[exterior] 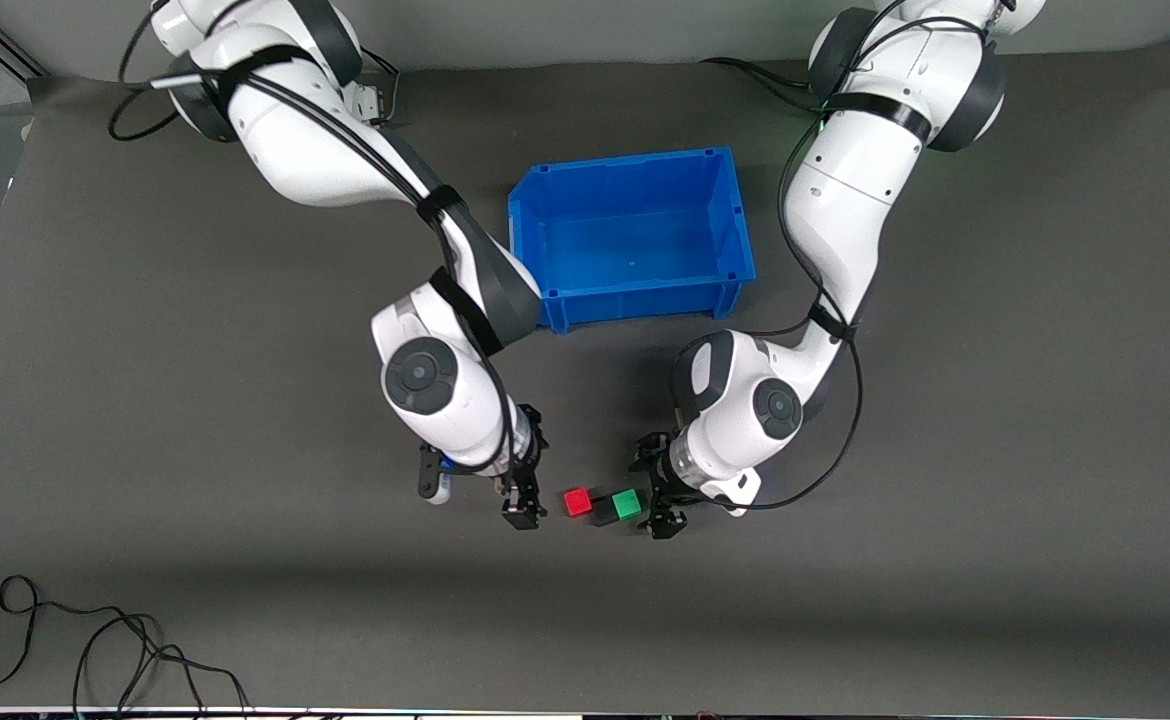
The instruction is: Attach green and red cubes to black cube
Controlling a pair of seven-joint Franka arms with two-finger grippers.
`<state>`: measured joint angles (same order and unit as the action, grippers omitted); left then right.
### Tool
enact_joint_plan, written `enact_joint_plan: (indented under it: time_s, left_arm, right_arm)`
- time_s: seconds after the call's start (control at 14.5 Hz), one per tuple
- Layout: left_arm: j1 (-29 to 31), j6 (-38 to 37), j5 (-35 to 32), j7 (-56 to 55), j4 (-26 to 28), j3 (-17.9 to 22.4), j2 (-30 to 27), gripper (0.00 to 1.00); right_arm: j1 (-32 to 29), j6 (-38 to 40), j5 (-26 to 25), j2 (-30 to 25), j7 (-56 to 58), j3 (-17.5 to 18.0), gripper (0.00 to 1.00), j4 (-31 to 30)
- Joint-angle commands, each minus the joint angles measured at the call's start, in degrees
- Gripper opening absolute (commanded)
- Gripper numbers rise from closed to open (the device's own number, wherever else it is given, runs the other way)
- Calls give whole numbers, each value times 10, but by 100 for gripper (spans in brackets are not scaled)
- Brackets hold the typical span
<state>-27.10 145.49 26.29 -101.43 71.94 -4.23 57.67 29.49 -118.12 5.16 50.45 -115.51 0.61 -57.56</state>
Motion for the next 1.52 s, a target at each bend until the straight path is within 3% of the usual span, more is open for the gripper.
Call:
enact_joint_plan:
  time_s: [0.0,0.34,0.55,0.9,1.31,1.45]
  left_arm:
    - [34,-121,-26,92,16,3,-47,100]
    - [142,-380,-27,306,30,5,-125,100]
    - [190,-483,-97,410,43,11,-171,100]
    - [275,-544,-148,616,131,11,-297,100]
    - [297,-620,-221,778,137,11,-387,100]
    - [294,-621,-246,845,138,11,-410,100]
  right_arm:
    - [-29,23,-8,-89,95,0,100,-90]
    - [-90,162,-2,-177,314,0,100,-115]
    - [-115,194,-1,-213,469,-3,100,-113]
    - [-154,219,-6,-350,675,-7,100,-234]
    - [-238,286,-5,-469,946,-2,100,-319]
    - [-266,294,-6,-500,980,-2,100,-326]
